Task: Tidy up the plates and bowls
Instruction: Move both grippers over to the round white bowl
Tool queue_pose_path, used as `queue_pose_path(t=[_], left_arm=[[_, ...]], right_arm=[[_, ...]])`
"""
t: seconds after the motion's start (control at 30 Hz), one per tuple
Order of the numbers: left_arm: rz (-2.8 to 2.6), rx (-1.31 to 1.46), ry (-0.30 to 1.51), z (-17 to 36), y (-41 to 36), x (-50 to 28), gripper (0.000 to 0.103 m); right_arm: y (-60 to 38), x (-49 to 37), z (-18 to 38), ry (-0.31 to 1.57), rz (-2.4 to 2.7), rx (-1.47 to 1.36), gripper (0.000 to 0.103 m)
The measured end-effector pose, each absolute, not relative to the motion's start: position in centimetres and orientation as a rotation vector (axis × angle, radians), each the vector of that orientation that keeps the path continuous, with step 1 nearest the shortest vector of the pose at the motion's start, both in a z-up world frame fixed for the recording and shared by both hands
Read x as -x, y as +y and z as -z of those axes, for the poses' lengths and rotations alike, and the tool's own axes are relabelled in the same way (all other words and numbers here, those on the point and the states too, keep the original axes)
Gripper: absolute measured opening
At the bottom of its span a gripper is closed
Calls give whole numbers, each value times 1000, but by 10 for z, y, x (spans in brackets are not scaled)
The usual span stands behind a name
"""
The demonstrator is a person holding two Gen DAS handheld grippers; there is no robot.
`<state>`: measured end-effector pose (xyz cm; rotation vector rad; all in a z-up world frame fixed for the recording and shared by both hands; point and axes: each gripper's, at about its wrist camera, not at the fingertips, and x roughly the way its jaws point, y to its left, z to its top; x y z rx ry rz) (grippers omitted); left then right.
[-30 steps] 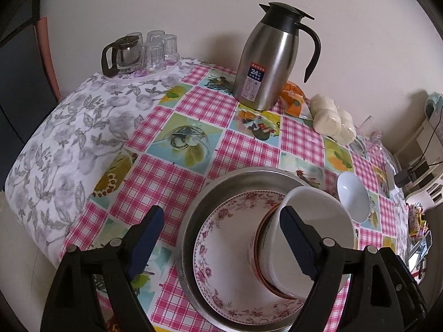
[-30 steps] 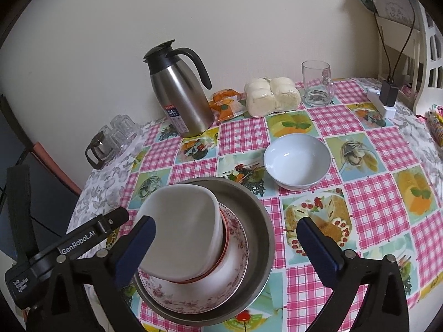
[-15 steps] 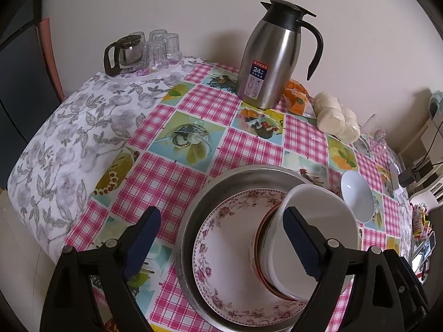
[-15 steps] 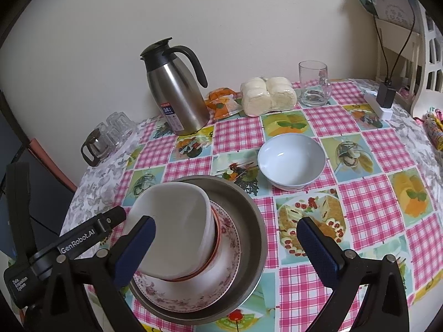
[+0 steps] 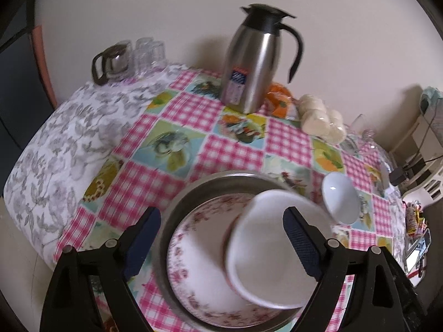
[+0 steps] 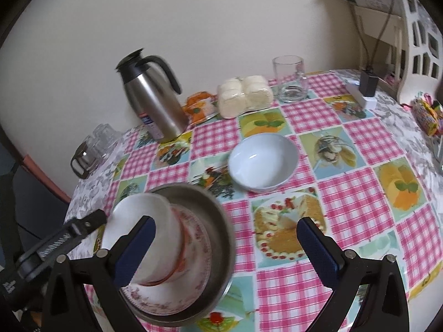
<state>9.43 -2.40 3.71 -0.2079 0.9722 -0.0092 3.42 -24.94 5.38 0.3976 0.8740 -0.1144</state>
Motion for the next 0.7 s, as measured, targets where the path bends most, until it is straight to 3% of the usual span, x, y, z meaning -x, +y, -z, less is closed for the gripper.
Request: queue_pose_path(t=[0.4,0.53,0.7], left_arm=[[216,105,987,-51,-118,-129,90],[285,49,1060,-37,-158,-145,89],[289,43,1162,-13,-188,-166,79]], right_arm=[[-334,-59,-25,867,226,-502,103],[-350,-71,-9,875,224,-546,94],[-362,-84,16,913,213,-595,80]])
